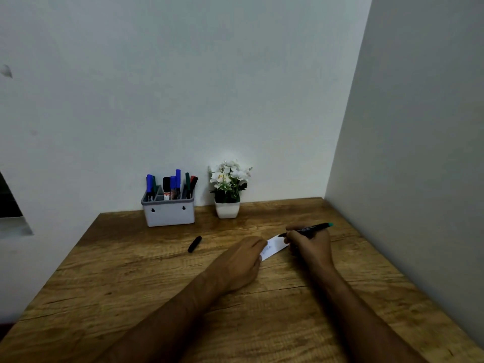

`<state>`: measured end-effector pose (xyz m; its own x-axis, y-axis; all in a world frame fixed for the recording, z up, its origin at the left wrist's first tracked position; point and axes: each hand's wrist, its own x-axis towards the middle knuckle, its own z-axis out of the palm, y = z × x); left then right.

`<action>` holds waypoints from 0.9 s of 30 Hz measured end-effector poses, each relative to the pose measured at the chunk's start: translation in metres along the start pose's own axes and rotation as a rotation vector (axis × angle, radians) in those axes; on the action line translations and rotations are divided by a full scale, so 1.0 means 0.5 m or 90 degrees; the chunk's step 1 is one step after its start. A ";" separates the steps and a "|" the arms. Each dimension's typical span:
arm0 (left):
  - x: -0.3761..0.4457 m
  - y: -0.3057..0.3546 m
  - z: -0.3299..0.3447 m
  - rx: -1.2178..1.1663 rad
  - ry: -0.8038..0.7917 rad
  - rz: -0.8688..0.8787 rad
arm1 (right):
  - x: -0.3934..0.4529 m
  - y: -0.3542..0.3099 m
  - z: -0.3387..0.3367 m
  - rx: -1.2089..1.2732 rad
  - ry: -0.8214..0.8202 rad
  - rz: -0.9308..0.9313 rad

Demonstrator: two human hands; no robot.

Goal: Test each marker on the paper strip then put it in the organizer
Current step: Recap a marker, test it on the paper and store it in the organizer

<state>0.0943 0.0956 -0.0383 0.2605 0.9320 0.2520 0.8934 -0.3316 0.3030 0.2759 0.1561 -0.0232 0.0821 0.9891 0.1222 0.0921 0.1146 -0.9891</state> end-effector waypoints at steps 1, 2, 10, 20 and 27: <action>-0.001 0.001 0.001 0.006 0.001 0.002 | 0.002 0.002 0.004 -0.036 -0.011 -0.016; -0.002 0.001 0.002 0.016 0.001 0.006 | 0.005 0.003 0.007 -0.072 -0.023 -0.038; -0.001 -0.016 0.024 0.060 -0.036 0.006 | 0.017 0.023 0.017 -0.195 -0.058 -0.110; 0.002 -0.015 0.022 0.076 -0.059 0.023 | 0.026 0.028 0.022 -0.211 -0.060 -0.099; 0.004 -0.014 0.020 0.078 -0.072 0.022 | 0.026 0.031 0.026 -0.237 -0.090 -0.124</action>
<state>0.0923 0.1013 -0.0492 0.3245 0.9334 0.1534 0.9195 -0.3493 0.1802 0.2653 0.1720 -0.0379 -0.1060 0.9585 0.2648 0.4457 0.2838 -0.8490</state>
